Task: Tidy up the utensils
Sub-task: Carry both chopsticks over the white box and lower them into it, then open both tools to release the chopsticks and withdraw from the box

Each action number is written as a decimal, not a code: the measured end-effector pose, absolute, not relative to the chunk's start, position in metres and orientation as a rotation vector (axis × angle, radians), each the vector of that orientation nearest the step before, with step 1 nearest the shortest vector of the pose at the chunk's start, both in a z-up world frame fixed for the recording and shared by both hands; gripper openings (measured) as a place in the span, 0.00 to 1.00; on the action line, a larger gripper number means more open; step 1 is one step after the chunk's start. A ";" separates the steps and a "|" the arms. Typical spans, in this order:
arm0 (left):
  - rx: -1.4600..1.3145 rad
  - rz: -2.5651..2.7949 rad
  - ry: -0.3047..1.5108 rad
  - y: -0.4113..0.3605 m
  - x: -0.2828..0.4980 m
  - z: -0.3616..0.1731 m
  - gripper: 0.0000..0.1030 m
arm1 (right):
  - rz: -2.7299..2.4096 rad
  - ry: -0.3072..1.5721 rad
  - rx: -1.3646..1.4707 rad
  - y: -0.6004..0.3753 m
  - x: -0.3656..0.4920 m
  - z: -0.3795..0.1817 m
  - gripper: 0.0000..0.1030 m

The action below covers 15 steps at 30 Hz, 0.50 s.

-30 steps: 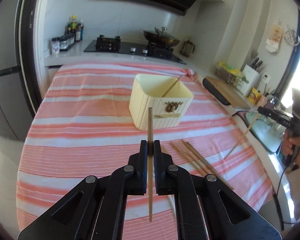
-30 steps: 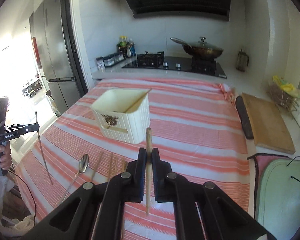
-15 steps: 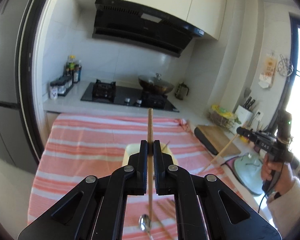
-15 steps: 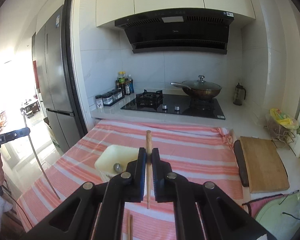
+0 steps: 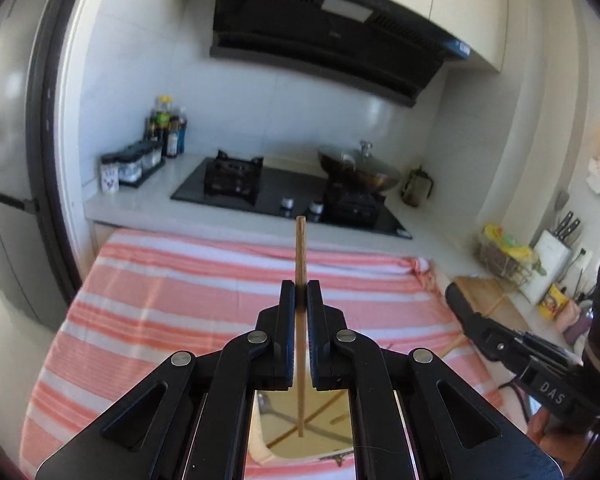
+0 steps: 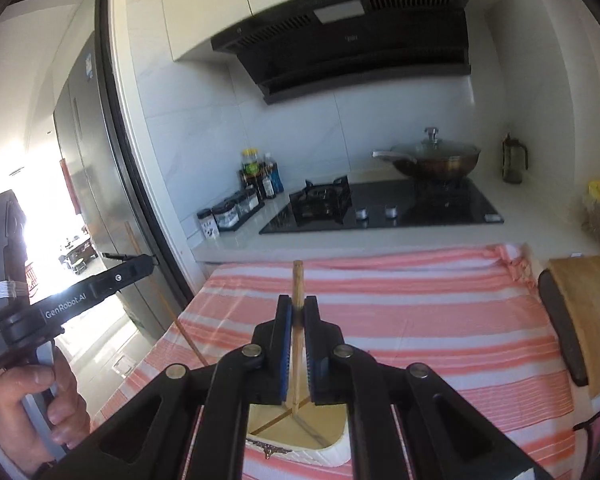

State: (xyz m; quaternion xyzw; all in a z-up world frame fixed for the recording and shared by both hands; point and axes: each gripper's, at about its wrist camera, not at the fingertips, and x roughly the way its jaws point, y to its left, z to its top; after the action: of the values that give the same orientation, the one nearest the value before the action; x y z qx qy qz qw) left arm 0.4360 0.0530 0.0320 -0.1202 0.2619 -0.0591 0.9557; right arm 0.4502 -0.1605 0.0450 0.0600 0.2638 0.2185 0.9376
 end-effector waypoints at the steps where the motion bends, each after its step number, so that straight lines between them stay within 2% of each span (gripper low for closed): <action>1: -0.247 -0.127 0.567 0.051 0.443 0.020 0.04 | 0.464 0.586 0.137 -0.157 0.459 0.032 0.06; 4: -0.257 -0.181 0.705 0.043 0.458 -0.013 0.05 | 0.487 0.714 0.175 -0.147 0.483 -0.002 0.06; 6: -0.263 -0.202 0.765 0.039 0.458 -0.027 0.19 | 0.494 0.789 0.180 -0.140 0.494 -0.017 0.10; 7: -0.268 -0.211 0.778 0.040 0.454 -0.032 0.41 | 0.475 0.805 0.170 -0.138 0.496 -0.021 0.11; 8: -0.271 -0.213 0.779 0.041 0.447 -0.034 0.61 | 0.459 0.800 0.151 -0.137 0.496 -0.021 0.24; 9: -0.268 -0.209 0.777 0.044 0.438 -0.036 0.67 | 0.449 0.775 0.127 -0.137 0.492 -0.018 0.42; 10: -0.261 -0.207 0.779 0.047 0.430 -0.038 0.71 | 0.442 0.738 0.103 -0.138 0.486 -0.013 0.47; 12: -0.238 -0.214 0.810 0.052 0.413 -0.042 0.73 | 0.430 0.669 0.066 -0.146 0.471 0.000 0.48; 15: -0.170 -0.211 0.848 0.063 0.371 -0.057 0.81 | 0.419 0.629 0.047 -0.169 0.446 0.012 0.48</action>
State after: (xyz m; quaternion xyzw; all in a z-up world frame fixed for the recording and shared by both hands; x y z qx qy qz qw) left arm 0.3712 0.0632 -0.0574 -0.0824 0.4101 -0.1020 0.9026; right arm 0.4456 -0.1691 0.0119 0.0229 0.3070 0.2044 0.9292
